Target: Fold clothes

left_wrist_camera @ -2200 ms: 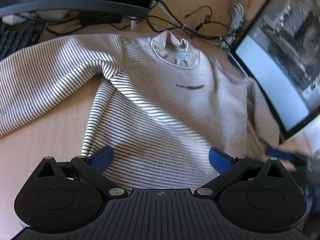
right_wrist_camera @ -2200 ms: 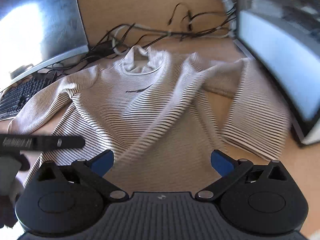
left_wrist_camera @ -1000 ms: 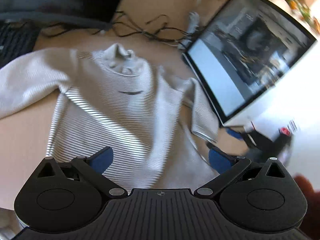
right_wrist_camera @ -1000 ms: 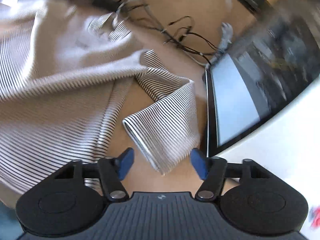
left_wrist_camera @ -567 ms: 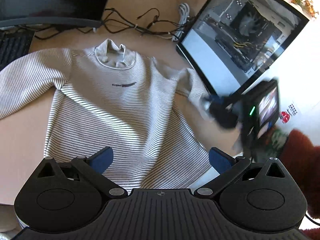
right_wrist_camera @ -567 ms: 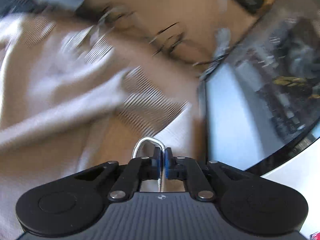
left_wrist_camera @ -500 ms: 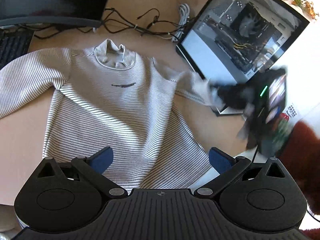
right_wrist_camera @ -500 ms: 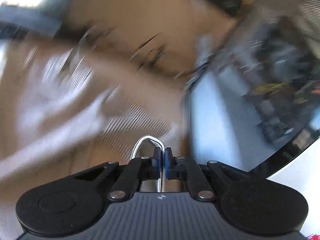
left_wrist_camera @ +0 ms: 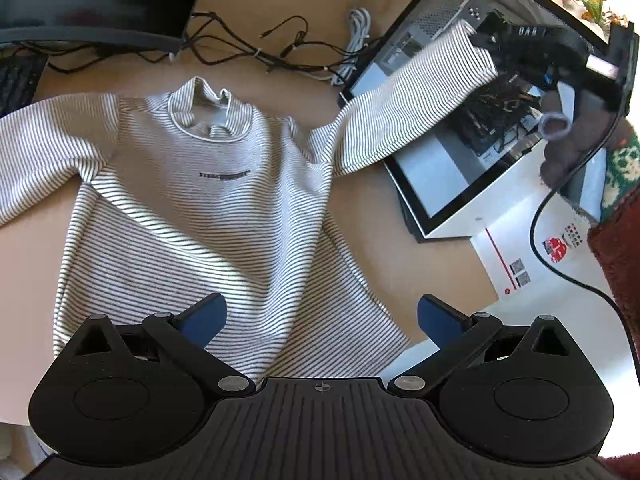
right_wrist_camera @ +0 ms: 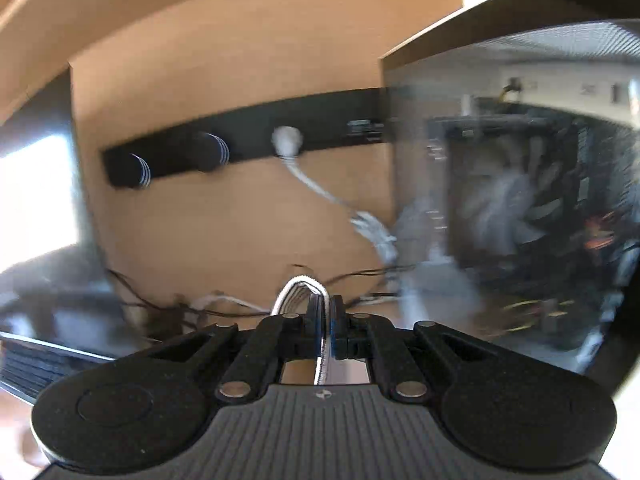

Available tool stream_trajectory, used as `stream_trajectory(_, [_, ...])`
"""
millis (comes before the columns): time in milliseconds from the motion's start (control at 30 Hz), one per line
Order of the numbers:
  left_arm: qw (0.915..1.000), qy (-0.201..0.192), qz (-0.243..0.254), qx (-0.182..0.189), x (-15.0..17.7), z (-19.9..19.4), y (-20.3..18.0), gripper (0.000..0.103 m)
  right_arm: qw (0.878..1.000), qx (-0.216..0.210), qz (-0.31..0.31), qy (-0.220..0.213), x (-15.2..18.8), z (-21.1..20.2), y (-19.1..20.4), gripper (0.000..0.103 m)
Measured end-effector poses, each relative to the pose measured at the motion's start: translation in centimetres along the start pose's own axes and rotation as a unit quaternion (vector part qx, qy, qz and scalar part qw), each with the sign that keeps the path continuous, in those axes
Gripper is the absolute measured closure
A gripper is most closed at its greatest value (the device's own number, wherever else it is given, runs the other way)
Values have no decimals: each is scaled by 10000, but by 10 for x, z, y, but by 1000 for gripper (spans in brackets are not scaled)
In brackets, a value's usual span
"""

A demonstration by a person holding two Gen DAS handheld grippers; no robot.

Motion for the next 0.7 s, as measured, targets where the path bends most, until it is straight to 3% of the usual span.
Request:
stream_trajectory(367, [9976,-203,-569,-337,0,-17,34,0,9885,-1416,-483,223,-7,51,109,99])
stream_trajectory(567, [9909,-391,-1121,-627,4,-37,66,0,9779,-1798,-907,569,16,92,164,98])
stream_trajectory(700, [9862,-425,-1426,-727,7,-44,82,0,9726,-2053,-921,582,24,101,190,97])
Point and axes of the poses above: each gripper's, at about its wrist camera, not at the fingertips, and z roughly the way its jaws point, y to its left, x to its underside, the point moved 6 cm from there along z, roughly the way its jaws point, and after that the axes turned 1 degree about -y, right-handed, at the moved point
